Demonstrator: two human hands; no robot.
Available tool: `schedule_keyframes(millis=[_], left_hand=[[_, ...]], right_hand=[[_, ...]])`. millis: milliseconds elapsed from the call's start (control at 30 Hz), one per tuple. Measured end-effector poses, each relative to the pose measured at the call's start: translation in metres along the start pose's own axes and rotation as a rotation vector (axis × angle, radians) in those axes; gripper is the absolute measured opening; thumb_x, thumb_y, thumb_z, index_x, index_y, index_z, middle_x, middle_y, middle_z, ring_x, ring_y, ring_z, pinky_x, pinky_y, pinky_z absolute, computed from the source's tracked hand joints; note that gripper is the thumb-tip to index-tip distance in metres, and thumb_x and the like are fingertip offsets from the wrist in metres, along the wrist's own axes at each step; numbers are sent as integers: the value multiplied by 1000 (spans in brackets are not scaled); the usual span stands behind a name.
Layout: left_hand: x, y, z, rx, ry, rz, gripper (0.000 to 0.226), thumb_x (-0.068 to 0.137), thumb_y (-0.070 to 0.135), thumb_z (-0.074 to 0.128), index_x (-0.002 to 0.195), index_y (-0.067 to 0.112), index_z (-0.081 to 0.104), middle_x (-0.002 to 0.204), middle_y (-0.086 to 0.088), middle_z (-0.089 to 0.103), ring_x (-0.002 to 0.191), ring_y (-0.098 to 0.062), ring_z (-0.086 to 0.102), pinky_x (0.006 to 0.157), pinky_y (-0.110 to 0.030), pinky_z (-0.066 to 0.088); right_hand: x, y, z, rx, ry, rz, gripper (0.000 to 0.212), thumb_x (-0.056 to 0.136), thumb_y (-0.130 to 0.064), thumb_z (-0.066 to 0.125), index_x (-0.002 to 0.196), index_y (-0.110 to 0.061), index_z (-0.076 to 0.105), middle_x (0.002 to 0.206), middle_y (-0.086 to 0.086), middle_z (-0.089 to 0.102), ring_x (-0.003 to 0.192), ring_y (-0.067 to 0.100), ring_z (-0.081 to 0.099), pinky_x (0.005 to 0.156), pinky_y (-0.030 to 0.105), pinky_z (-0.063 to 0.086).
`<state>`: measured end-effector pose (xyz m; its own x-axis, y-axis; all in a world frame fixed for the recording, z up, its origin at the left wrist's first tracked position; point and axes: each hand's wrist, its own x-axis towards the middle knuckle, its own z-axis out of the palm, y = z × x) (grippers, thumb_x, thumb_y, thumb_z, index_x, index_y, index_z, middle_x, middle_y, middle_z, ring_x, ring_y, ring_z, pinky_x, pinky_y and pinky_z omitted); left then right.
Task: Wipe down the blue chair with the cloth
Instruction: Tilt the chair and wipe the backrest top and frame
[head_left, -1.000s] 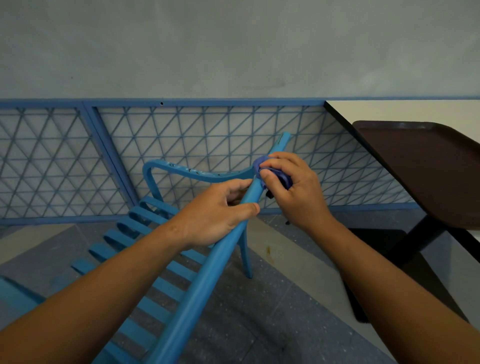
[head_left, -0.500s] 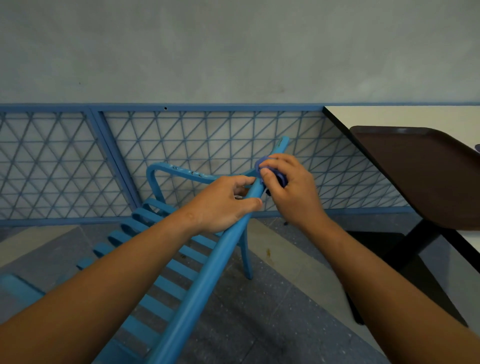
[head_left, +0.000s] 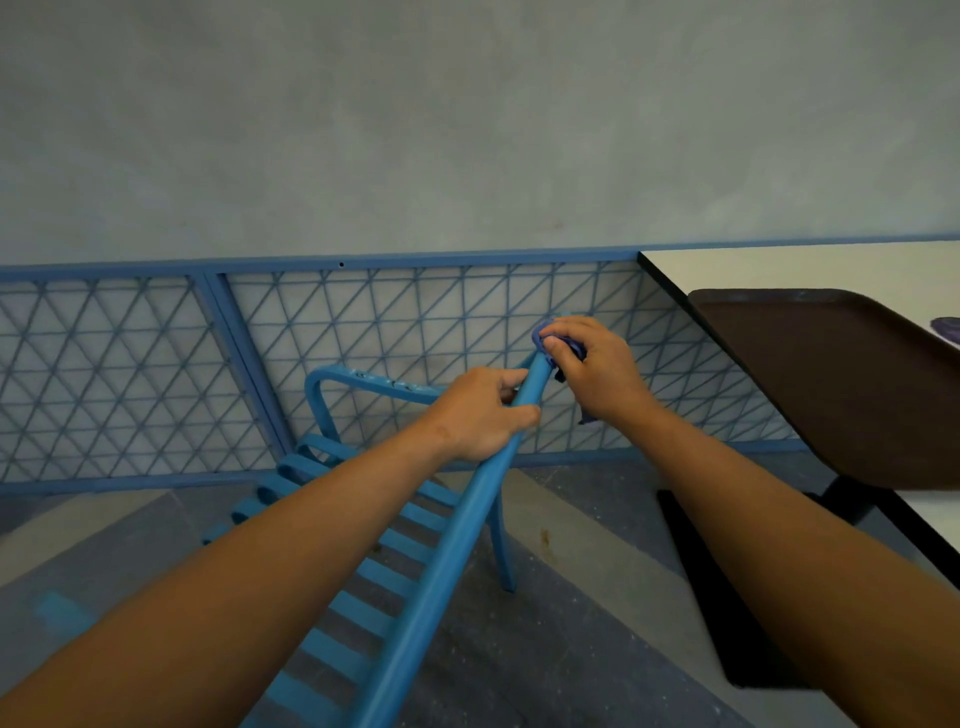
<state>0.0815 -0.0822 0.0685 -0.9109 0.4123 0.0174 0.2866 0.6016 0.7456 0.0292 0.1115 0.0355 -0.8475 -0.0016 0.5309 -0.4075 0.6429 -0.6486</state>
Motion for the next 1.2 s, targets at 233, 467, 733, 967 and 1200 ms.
schedule_keyframes(millis=[233, 467, 733, 967, 1200], left_hand=[[19, -12, 8, -101, 55, 8, 41, 88, 27, 70, 129, 29, 68, 108, 14, 74, 100, -4, 70, 88, -24, 56], [21, -20, 10, -149, 52, 35, 38, 88, 29, 70, 125, 34, 69, 87, 27, 72, 86, 6, 70, 67, -12, 55], [24, -25, 9, -155, 39, 32, 49, 89, 34, 71, 137, 30, 63, 112, 16, 72, 96, 4, 68, 77, -11, 52], [22, -23, 10, -184, 26, 33, 43, 90, 34, 71, 133, 33, 65, 104, 14, 75, 92, -2, 71, 86, -28, 59], [23, -26, 10, -209, 31, 39, 38, 88, 35, 72, 126, 39, 67, 98, 16, 75, 89, -2, 72, 78, -22, 59]], right_hand=[[-45, 13, 0, 6, 73, -52, 16, 96, -25, 65, 109, -21, 73, 110, -12, 63, 103, 4, 62, 89, 13, 44], [-61, 30, 35, 11, 143, 193, 13, 102, -17, 58, 105, -15, 71, 103, 1, 67, 95, 14, 62, 84, 33, 51], [-36, 8, 22, 174, 344, 140, 17, 101, -26, 61, 114, -19, 70, 114, -4, 64, 107, 1, 60, 90, 14, 46], [1, 10, 15, 106, 241, 182, 17, 96, -21, 69, 109, -14, 78, 115, 6, 66, 102, 2, 59, 97, 23, 49], [-9, 1, 11, 29, 161, 99, 16, 98, -17, 67, 107, -11, 78, 119, 1, 63, 102, -4, 58, 85, 1, 40]])
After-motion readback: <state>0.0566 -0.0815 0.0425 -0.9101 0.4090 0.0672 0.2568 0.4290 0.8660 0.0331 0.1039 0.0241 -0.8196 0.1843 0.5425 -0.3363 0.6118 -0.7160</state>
